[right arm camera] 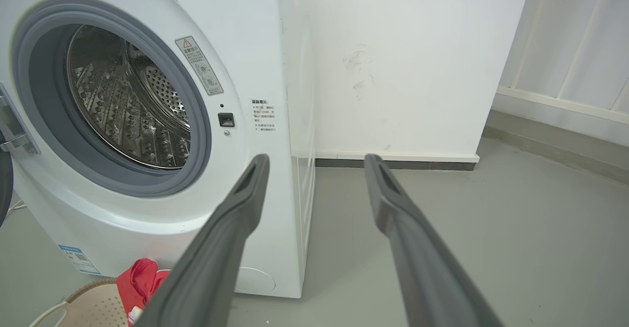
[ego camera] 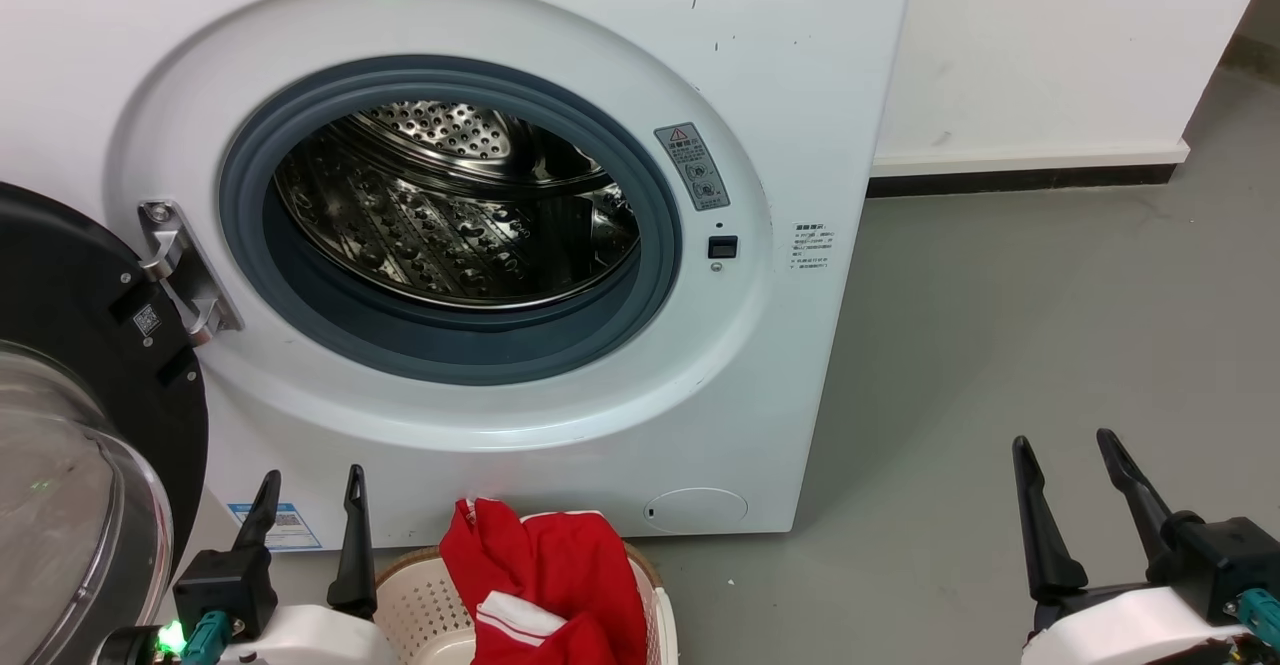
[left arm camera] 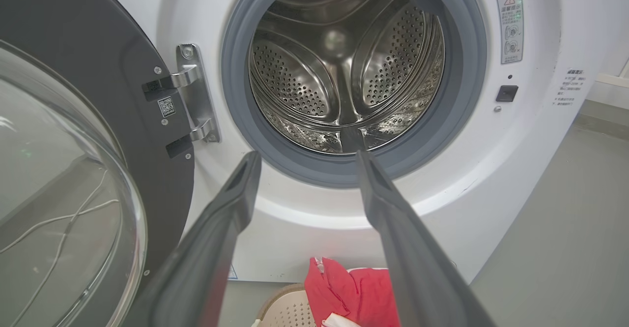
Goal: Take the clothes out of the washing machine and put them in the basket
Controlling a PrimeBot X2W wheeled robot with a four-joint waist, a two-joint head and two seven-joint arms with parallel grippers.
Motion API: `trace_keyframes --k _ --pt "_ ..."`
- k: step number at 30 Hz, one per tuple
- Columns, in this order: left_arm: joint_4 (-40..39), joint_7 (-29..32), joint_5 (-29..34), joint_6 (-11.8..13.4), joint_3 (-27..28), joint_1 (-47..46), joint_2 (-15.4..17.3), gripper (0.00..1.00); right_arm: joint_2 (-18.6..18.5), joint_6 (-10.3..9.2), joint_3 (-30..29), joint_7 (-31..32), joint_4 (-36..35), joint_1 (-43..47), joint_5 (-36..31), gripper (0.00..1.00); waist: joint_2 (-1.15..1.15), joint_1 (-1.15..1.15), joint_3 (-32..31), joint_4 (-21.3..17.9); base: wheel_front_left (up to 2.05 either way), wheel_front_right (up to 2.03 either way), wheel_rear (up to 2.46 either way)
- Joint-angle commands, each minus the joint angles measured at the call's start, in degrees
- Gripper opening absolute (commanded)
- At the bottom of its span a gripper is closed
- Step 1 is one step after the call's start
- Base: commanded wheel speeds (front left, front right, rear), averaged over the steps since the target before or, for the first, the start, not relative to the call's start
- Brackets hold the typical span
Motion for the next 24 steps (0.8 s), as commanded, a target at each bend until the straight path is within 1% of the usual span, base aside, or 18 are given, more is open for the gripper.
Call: trace_keyframes --k 1,2,3,6,14,24 --pt "-0.07 -0.32 0.15 0.29 0.01 -0.33 0.08 1.0 0.01 -0.02 -0.01 -0.06 -0.23 0.72 -0.06 1.0 0.0 0.0 -0.01 0.05 0.0 0.0 0.0" --pt "-0.21 -0.36 0.21 0.33 -0.11 -0.4 0.07 1.0 0.01 -0.02 0.0 -0.05 -0.18 0.74 0.0 1.0 0.0 0.0 -0.03 0.07 0.0 0.0 0.0" --pt "-0.06 0.0 -0.01 0.18 -0.15 -0.11 -0.02 0.0 0.0 0.0 0.01 -0.02 0.04 0.02 0.08 0.0 0.0 0.0 -0.02 0.07 0.0 0.0 0.0" --pt "1.32 0.47 -1.22 -0.06 0.14 -0.16 -0.46 0.0 0.04 0.0 0.29 -0.13 1.11 0.27 1.34 0.0 0.0 0.0 0.01 0.09 0.0 0.0 0.0" --pt "2.5 2.25 -10.08 -1.46 1.35 -1.42 -1.39 0.0 -0.54 0.0 0.32 0.49 3.23 -1.27 11.99 0.0 0.0 0.0 0.21 0.22 0.0 0.0 0.0" --pt "3.43 3.83 -19.87 -3.04 2.36 -2.52 -2.42 0.0 -1.04 0.0 0.41 1.11 5.74 -3.06 23.28 0.0 0.0 0.0 0.47 0.37 0.0 0.0 0.0"
